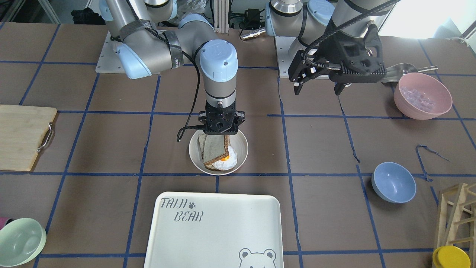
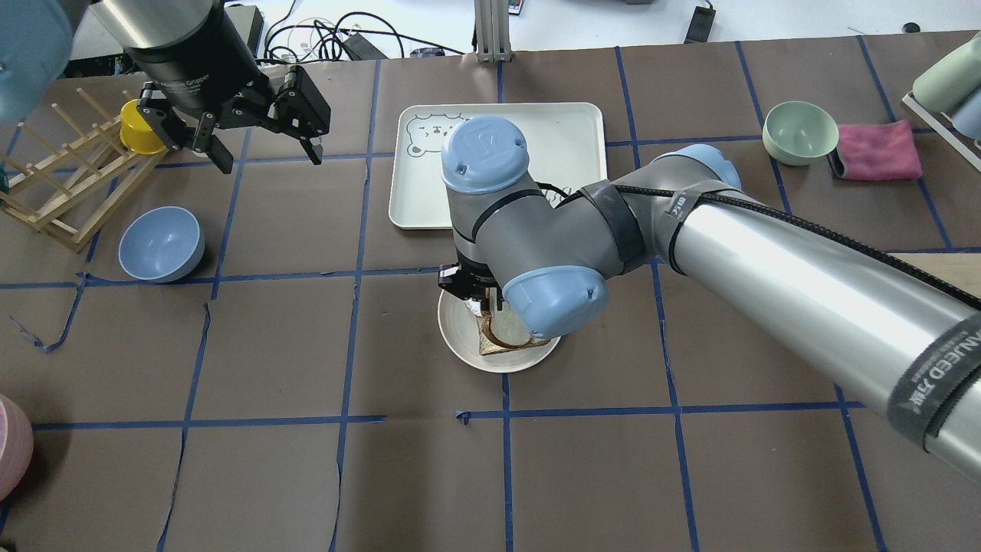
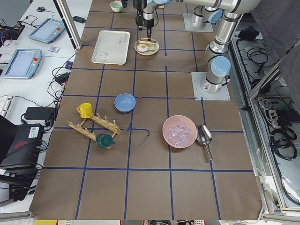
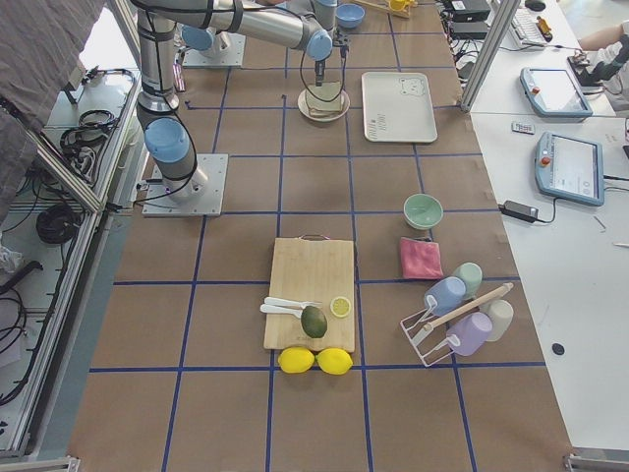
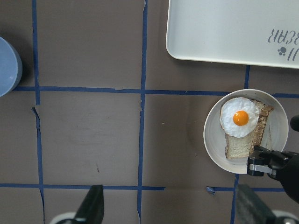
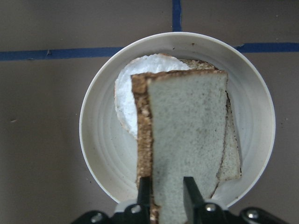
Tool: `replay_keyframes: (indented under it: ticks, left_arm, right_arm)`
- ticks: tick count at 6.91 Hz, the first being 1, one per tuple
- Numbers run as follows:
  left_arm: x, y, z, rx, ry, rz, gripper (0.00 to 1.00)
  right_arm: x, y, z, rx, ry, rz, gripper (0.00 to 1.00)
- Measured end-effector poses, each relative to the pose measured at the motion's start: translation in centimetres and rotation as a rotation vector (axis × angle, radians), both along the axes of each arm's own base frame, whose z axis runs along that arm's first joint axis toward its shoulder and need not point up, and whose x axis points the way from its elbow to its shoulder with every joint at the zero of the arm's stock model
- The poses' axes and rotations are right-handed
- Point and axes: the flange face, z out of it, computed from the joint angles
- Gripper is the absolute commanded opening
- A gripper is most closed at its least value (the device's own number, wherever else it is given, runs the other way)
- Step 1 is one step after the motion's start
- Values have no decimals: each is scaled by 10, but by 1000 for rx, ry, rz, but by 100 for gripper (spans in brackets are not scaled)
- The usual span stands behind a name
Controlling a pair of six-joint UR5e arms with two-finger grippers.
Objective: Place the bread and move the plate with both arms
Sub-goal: 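Lower the bread onto the egg toast and open the right gripper, then raise the right gripper away while the left gripper reaches to the plate rim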
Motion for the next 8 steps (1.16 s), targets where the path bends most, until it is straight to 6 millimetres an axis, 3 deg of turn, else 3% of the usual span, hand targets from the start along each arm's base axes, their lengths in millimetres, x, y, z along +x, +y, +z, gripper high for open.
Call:
replay_keyframes:
  ticks: [2, 3, 4, 6, 7, 8]
  left_arm:
    - [5, -2, 0, 0, 9, 9, 100]
    - [7, -2, 0, 3, 14, 13, 100]
    - [9, -4, -3, 11, 17, 16, 100]
    - [9, -13, -22, 49, 26, 25, 100]
    - [6, -21, -47, 93, 51, 33, 100]
    - [-1, -31, -87, 133, 92, 45, 100]
  right_arm:
    - [-1, -13, 23, -41, -62, -8, 100]
    - [-13, -33, 42, -51, -81, -17, 100]
    - [-42, -60, 61, -34, -79, -10, 100]
    - [-123, -112, 103, 13, -59, 73, 100]
    - [-167, -126, 127, 27, -49, 122, 100]
    - [-203, -124, 156, 30, -29, 177, 100]
